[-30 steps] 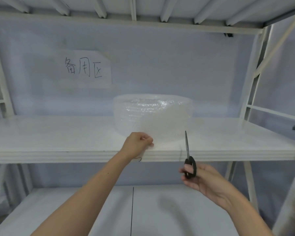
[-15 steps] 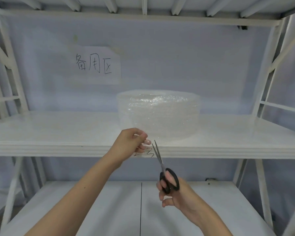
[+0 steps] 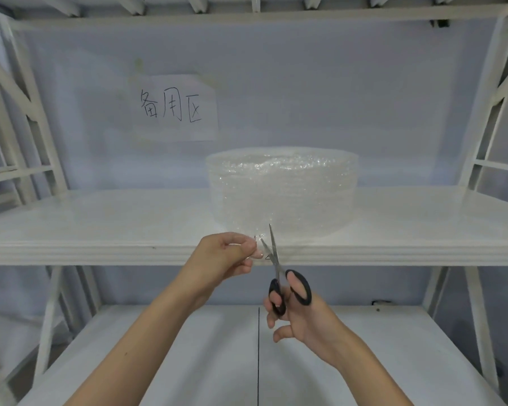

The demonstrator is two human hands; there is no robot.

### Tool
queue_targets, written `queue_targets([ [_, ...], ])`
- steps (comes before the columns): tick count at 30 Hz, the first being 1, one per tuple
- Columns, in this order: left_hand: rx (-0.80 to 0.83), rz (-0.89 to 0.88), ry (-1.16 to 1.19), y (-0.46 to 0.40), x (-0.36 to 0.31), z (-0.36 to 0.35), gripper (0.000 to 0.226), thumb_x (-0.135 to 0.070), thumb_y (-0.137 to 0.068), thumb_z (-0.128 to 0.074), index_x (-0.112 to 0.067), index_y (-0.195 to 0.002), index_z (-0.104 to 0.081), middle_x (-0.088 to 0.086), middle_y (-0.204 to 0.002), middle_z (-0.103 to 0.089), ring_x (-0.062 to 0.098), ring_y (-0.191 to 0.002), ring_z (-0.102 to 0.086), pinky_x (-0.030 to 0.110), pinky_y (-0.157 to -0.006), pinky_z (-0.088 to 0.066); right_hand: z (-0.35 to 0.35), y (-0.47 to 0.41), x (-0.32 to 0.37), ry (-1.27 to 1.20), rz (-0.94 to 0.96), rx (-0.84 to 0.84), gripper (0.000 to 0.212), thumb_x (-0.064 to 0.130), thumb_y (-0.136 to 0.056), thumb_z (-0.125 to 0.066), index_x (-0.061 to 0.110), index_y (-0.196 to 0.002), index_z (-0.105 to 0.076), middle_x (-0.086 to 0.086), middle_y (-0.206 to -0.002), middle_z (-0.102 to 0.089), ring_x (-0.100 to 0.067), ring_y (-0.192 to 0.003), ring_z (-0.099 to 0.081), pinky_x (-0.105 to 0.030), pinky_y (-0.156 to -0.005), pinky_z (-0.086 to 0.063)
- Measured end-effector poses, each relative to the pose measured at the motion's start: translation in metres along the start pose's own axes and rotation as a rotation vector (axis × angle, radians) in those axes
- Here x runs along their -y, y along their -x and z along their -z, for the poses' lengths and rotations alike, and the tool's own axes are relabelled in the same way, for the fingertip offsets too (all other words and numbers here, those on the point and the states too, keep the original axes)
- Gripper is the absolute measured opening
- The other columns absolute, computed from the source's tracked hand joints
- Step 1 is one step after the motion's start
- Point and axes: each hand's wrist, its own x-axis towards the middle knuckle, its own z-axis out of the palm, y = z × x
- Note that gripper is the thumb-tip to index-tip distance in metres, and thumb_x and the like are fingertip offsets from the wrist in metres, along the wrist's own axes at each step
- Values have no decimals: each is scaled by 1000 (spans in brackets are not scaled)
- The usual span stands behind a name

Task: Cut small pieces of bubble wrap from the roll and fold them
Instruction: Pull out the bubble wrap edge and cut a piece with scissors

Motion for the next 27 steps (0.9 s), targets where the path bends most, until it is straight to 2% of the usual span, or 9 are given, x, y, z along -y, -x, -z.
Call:
queue_targets([
  [4, -22, 15, -33, -2, 2, 5, 12, -14, -90, -66, -5, -96, -71, 7, -81, -75, 6, -58, -63, 19, -64, -56, 5, -9, 4, -39, 2, 35, 50, 65, -70, -60, 16, -68, -53, -3, -77, -55, -19, -65, -55, -32, -59, -47],
  [8, -28, 20, -63, -6, 3, 10, 16, -15, -91, -66, -3, -99, -71, 9, -85, -74, 6, -59, -63, 20, -64, -55, 9, -12, 8, 10, 18, 53, 58, 69, -58, -72, 16, -69, -52, -2, -75, -55, -19, -64, -53, -31, -61, -47],
  [14, -76, -20, -79, -6, 3, 7, 16, -18, -90, -67, -5, -97, -71, 5, -79, -74, 6, -57, -59, 19, -63, -55, 8, -16, 10, 69, 79, -13, 39, 49, -80, -57, 13, -66, -48, -2, -69, -51, -19, -57, -51, -30, -57, -45],
  [18, -111, -52, -74, -6, 4, 9, 12, -16, -91, -66, -6, -95, -72, 2, -75, -74, 6, -57, -58, 18, -61, -54, 6, -17, 7, 124, 112, -65, 35, 42, -83, -55, 19, -56, -55, -1, -66, -49, -18, -53, -49, -30, -57, -43],
  [20, -119, -61, -77, -7, 4, 10, 11, -15, -91, -65, -7, -94, -72, 1, -73, -74, 6, -58, -58, 17, -60, -54, 5, -17, 7, 125, 111, -65, 36, 42, -82, -55, 20, -53, -56, -1, -64, -49, -18, -53, -49, -31, -57, -44],
  [23, -115, -63, -63, -7, 5, 10, 9, -13, -91, -66, -7, -92, -72, 2, -72, -73, 7, -57, -58, 17, -60, -54, 7, -17, 7, 95, 95, -27, 37, 44, -81, -57, 14, -60, -51, -3, -67, -49, -19, -55, -49, -32, -57, -45],
  [27, -102, -56, -47, -7, 8, 12, 14, -16, -90, -67, -4, -96, -71, 2, -72, -73, 9, -59, -58, 18, -60, -54, 8, -20, 10, 79, 66, 42, 46, 58, -73, -59, 14, -68, -48, -2, -72, -51, -20, -61, -50, -33, -59, -47],
])
